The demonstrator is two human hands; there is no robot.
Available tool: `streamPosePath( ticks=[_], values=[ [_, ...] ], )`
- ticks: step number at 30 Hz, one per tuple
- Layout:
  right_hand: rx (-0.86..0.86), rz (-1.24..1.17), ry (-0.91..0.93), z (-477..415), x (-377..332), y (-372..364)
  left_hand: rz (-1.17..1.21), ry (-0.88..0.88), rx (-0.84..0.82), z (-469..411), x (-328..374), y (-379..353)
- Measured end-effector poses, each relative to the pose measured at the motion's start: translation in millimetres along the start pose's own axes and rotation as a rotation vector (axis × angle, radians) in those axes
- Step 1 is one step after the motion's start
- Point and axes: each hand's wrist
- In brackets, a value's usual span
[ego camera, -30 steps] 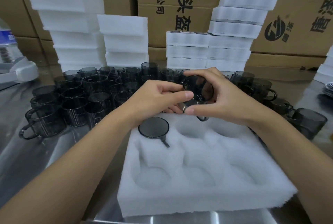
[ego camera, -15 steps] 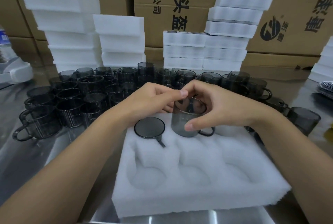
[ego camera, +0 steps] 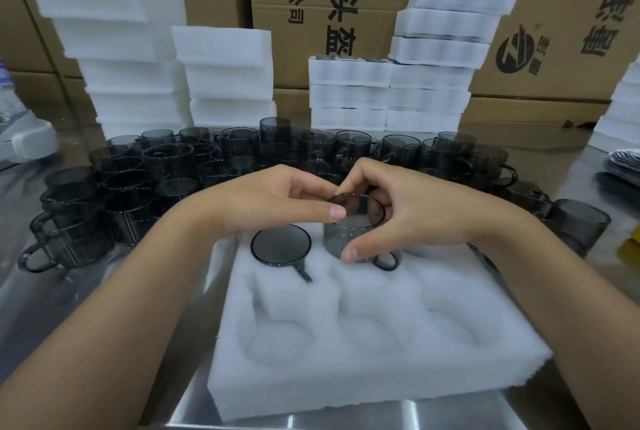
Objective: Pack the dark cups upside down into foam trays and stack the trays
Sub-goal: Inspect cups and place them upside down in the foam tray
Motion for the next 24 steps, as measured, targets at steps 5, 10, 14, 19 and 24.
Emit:
streamPosePath(
  ticks=[5, 10, 14, 19, 24],
  values=[
    [0.034, 0.132, -0.011, 0.2, -0.2, -1.8, 0.0, 0.014, -0.026, -1.3, -2.5, 0.2],
    [0.014, 0.108, 0.01, -3.7, 6.4, 0.6, -0.013, 0.026, -0.043, -1.6, -1.3, 0.6],
    [0.092, -0.041, 0.08, 1.4, 17.4, 1.6, -0.012, 0.027, -0.052, -0.7, -0.3, 1.7],
    [0.372, 0.093, 0.016, 6.4, 25.4, -13.7, -0.017, 0.065, -0.031, -1.8, -0.7, 1.8],
    [0.438, 0.222, -0.126, 4.7, 24.9, -14.8, -0.011, 0.085, -0.021, -3.5, -2.7, 2.0]
  ],
)
Point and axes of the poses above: each hand's wrist, its own z-axis away from the middle knuckle, its own y-axis out of the back of the hand, x = y × z, and after that the axes turned 1 degree about y, right-handed
